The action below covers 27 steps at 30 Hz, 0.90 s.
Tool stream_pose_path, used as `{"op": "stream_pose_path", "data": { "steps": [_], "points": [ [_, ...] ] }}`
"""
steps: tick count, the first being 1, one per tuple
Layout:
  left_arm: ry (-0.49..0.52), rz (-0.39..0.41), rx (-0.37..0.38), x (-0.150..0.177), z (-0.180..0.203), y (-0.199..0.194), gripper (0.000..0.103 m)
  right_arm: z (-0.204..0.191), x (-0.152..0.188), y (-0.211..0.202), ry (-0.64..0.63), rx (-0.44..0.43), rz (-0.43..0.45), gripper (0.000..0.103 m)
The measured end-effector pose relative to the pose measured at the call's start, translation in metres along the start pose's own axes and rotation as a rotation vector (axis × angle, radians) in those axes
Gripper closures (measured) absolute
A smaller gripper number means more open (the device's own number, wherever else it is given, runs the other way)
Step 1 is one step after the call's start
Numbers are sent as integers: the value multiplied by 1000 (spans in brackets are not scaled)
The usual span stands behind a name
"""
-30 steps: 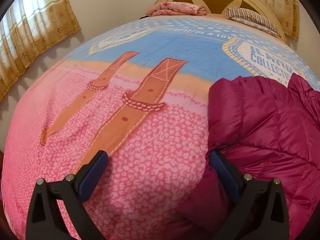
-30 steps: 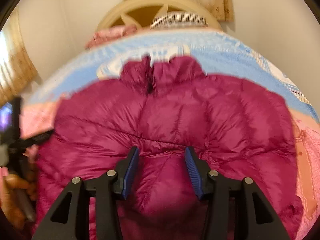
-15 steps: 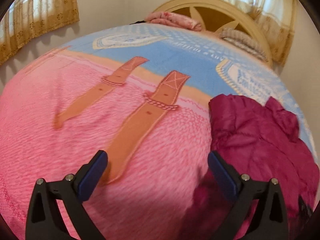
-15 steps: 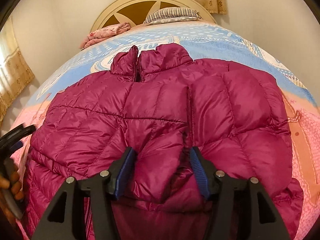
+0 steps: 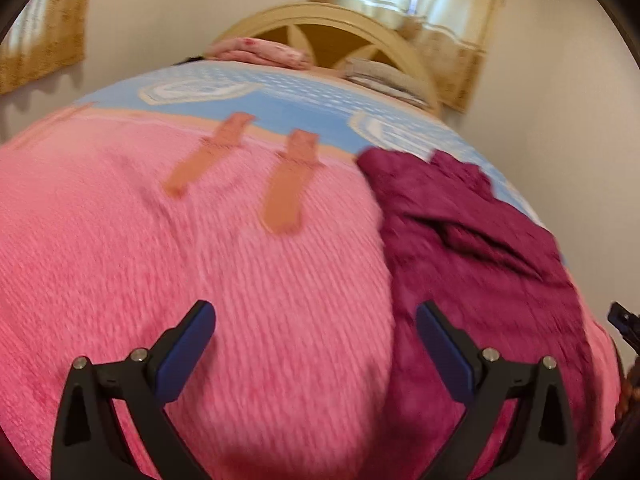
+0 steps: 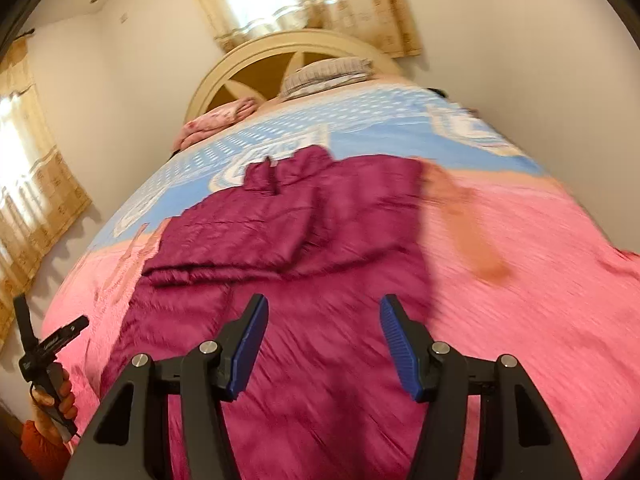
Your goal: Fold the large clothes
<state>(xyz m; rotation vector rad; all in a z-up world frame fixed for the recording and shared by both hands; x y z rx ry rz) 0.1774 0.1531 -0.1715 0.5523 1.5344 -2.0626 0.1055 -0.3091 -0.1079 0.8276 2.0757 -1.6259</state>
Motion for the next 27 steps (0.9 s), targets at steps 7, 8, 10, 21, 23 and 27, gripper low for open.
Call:
{"op": "stream_pose_path", "data": {
  "steps": [7, 8, 10, 21, 23, 27],
  "points": [
    [5, -55, 188, 45, 10, -11, 1, 41, 51, -53, 57, 64, 17, 44],
    [21, -58, 192, 51, 12, -13, 1, 46, 59, -59, 66, 70, 15, 44],
    [73, -54, 175, 64, 16, -18, 1, 52, 76, -69, 83, 73, 9, 44],
    [225, -64, 227, 116, 32, -31, 1, 35, 153, -77, -9, 45, -121, 40],
    [246, -74, 210, 119, 34, -27, 1, 31, 161, -70, -41, 60, -155, 40],
    [238, -101, 216, 128, 33, -20, 1, 31, 174, -62, -53, 61, -187, 40]
  ]
}}
Point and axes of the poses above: each gripper's, at about its wrist camera, not at the fingertips, and y roughly the way its jaws point, z to its right, x to its underside, the point moved 8 cm from there along y, roughly the way its jaws point, and after that the axes turned 9 degrees about -z, right-handed, at the moved point
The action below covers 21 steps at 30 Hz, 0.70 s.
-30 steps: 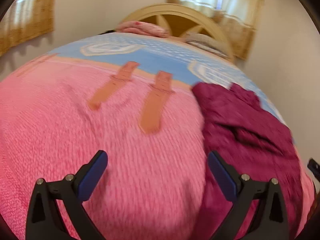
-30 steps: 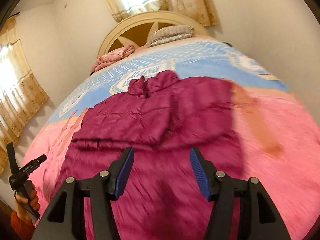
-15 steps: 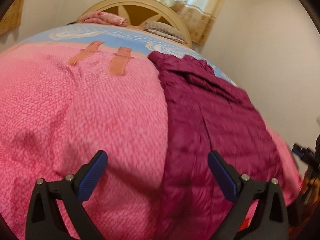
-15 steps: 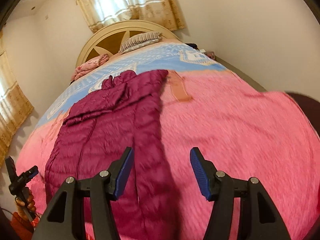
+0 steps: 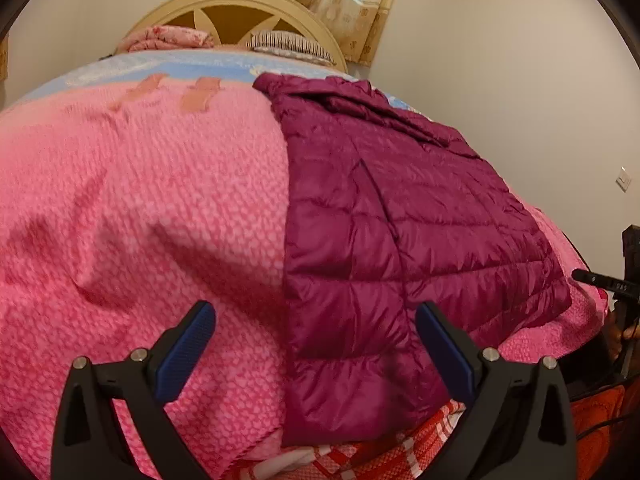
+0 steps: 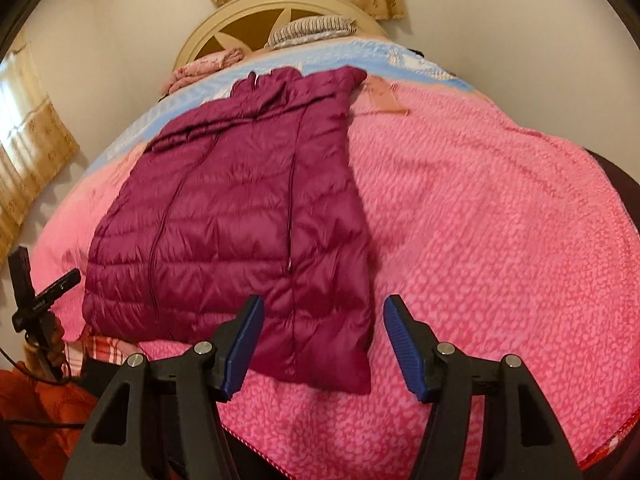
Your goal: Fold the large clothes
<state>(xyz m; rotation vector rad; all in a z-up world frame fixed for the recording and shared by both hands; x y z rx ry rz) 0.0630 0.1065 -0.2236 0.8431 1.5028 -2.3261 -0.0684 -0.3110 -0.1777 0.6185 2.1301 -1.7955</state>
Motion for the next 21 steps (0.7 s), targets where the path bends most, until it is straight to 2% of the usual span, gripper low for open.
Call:
{"op": "stream_pose_path", "data": {
  "steps": [3, 8, 13, 17, 21],
  "points": [
    [0, -11, 12, 5, 1, 4, 1, 0, 5, 12, -9, 10, -34, 40],
    [14, -68, 15, 15, 6, 18, 1, -5, 6, 18, -44, 26, -31, 40],
    [0, -140, 5, 28, 7, 33, 1, -17, 14, 34, -97, 72, -95, 40],
    [-15, -133, 17, 30, 6, 31, 1, -20, 20, 39, -128, 129, -134, 40],
    [-40, -138, 25, 31, -1, 30, 1, -17, 18, 36, -95, 103, -137, 40]
  ]
}}
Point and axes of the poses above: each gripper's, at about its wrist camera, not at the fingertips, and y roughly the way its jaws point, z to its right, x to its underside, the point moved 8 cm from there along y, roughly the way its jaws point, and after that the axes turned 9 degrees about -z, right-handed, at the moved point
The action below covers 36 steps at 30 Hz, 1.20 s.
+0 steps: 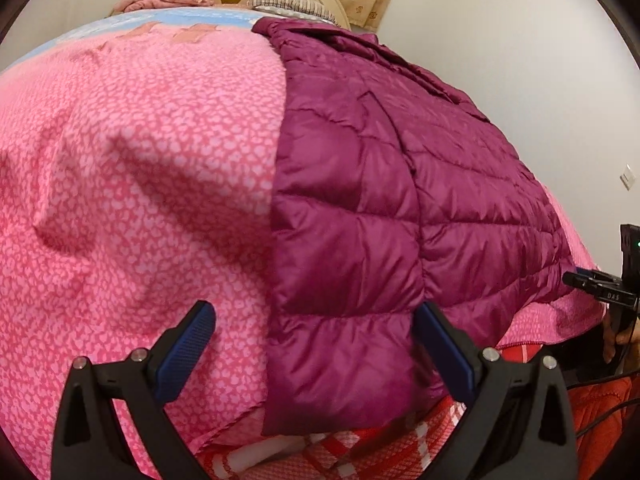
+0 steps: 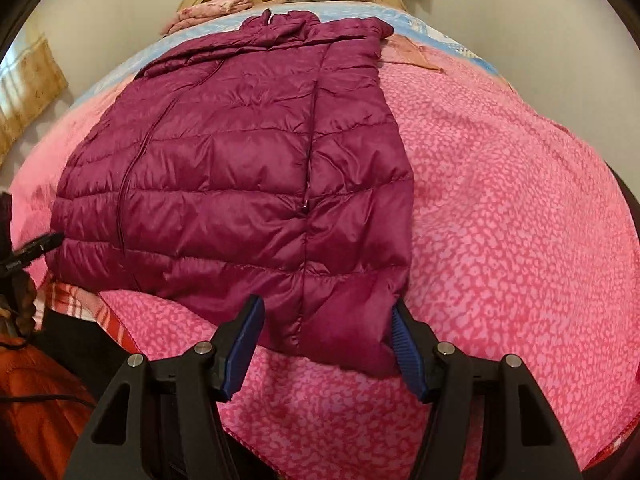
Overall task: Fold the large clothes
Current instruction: 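Grasp the jacket hem with the right tool and lift toward the collar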
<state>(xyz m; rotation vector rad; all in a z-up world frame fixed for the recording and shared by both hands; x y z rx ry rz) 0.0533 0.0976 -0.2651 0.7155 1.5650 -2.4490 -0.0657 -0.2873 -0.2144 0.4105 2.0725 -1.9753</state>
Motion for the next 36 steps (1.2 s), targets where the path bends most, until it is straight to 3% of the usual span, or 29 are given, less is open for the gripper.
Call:
{"op": "stream_pose_path", "data": {
  "steps": [9, 11, 13, 14, 15, 16, 17, 22, 24, 26, 28, 30, 32, 36],
  "points": [
    [-43, -29, 23, 7, -11, 8, 1, -6, -11, 9, -26, 33, 2, 40],
    [-38, -20, 3, 8, -12, 6, 7, -9, -12, 12, -51, 67, -5, 42],
    [-36, -26, 22, 8, -12, 5, 29, -6, -10, 14, -75, 120, -15, 66],
    [-44, -31, 56, 8, -11, 4, 35, -3, -9, 14, -74, 125, -23, 85],
    [-47, -35, 78, 8, -10, 2, 47, 1, -9, 12, -57, 106, -18, 93],
    [-43, -38, 103, 9, -8, 1, 57, 4, -9, 9, -35, 78, -10, 95],
    [-34, -36, 107, 10, -6, -1, 58, 9, -9, 5, 3, 34, 0, 96],
    [-5, -51, 60, 11, -6, -3, 53, 15, -8, -3, 37, -16, 31, 96],
    [-2, -43, 42, 7, -9, -13, 49, 18, -10, -15, 59, -47, 62, 95],
    [3, 5, 30, -2, -14, -36, 36, 22, -17, -35, 76, -70, 103, 93],
    [12, 58, 15, -13, -16, -56, 17, 28, -31, -55, 86, -53, 166, 84],
    [21, 108, -9, -31, -22, -74, 12, 30, -54, -68, 89, -62, 222, 46],
    [23, 151, -30, -58, -28, -91, 12, 27, -89, -79, 80, -87, 280, 32],
    [32, 182, -39, -115, -26, -92, 12, 12, -164, -69, 59, -130, 292, 32]
  ]
}}
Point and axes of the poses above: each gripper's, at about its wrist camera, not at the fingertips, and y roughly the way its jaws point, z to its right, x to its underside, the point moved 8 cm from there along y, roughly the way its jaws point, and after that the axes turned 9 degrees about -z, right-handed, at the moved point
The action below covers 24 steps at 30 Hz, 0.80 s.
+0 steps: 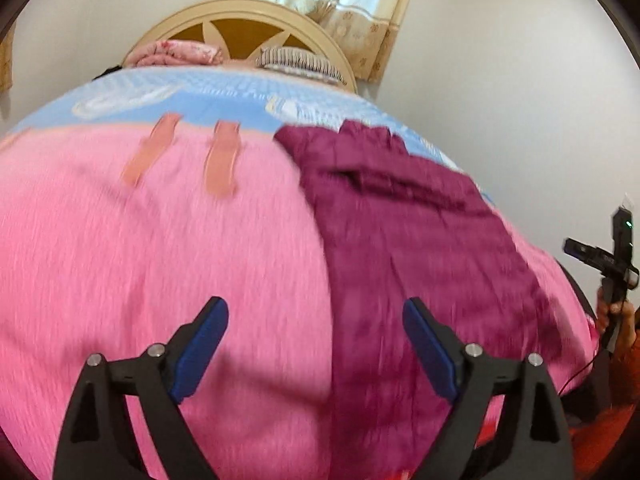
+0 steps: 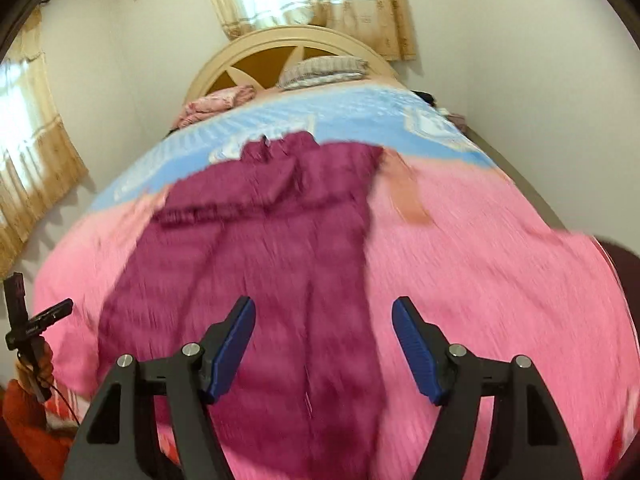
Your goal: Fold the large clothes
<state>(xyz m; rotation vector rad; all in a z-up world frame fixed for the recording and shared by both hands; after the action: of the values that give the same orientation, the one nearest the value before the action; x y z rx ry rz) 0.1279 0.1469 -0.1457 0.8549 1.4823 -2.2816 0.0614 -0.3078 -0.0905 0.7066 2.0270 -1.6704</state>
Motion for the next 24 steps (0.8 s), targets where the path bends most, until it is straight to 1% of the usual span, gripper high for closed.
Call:
{"op": "stream_pose_path", "data": {
  "steps": [2, 3, 5, 6, 8, 9, 13, 14, 15, 17, 18, 20, 21, 22, 24],
  "points": [
    [10, 10, -11, -36, 12, 18, 12, -5, -40, 35, 28, -37, -17, 32],
    [7, 10, -10, -47, 17, 26, 12, -6, -56, 50, 52, -54, -23, 32],
    [3, -1, 16, -72, 24, 46, 12, -10, -90, 83, 115, -111, -40, 32],
    [5, -8, 20, -85, 30, 59, 12, -9, -104, 96, 142, -123, -43, 32],
    [18, -24, 6, -114, 40, 89, 12, -15, -136, 123, 187, -144, -43, 32],
    [18, -28, 1, -122, 42, 98, 12, -16, -150, 135, 209, -153, -46, 32],
    [-43, -58, 11, -175, 50, 148, 12, -28, -208, 191, 283, -191, -96, 32],
    [-60, -60, 19, -185, 53, 156, 12, -27, -227, 211, 332, -198, -120, 32],
    [-80, -58, 33, -199, 56, 167, 12, -25, -238, 225, 369, -212, -139, 32],
    [-98, -41, 33, -213, 60, 180, 12, -23, -262, 261, 455, -228, -193, 32],
    [-104, -34, 10, -220, 62, 188, 12, -24, -270, 274, 473, -222, -214, 32],
    [-94, -35, -29, -226, 64, 203, 12, -24, -288, 308, 498, -180, -258, 32],
    [-89, -39, -61, -226, 63, 212, 12, -23, -293, 319, 504, -162, -270, 32],
    [-86, -49, -90, -224, 61, 221, 12, -23, -298, 329, 510, -141, -283, 32],
    [-98, -70, -120, -217, 56, 235, 12, -27, -302, 354, 512, -106, -329, 32]
  ]
}}
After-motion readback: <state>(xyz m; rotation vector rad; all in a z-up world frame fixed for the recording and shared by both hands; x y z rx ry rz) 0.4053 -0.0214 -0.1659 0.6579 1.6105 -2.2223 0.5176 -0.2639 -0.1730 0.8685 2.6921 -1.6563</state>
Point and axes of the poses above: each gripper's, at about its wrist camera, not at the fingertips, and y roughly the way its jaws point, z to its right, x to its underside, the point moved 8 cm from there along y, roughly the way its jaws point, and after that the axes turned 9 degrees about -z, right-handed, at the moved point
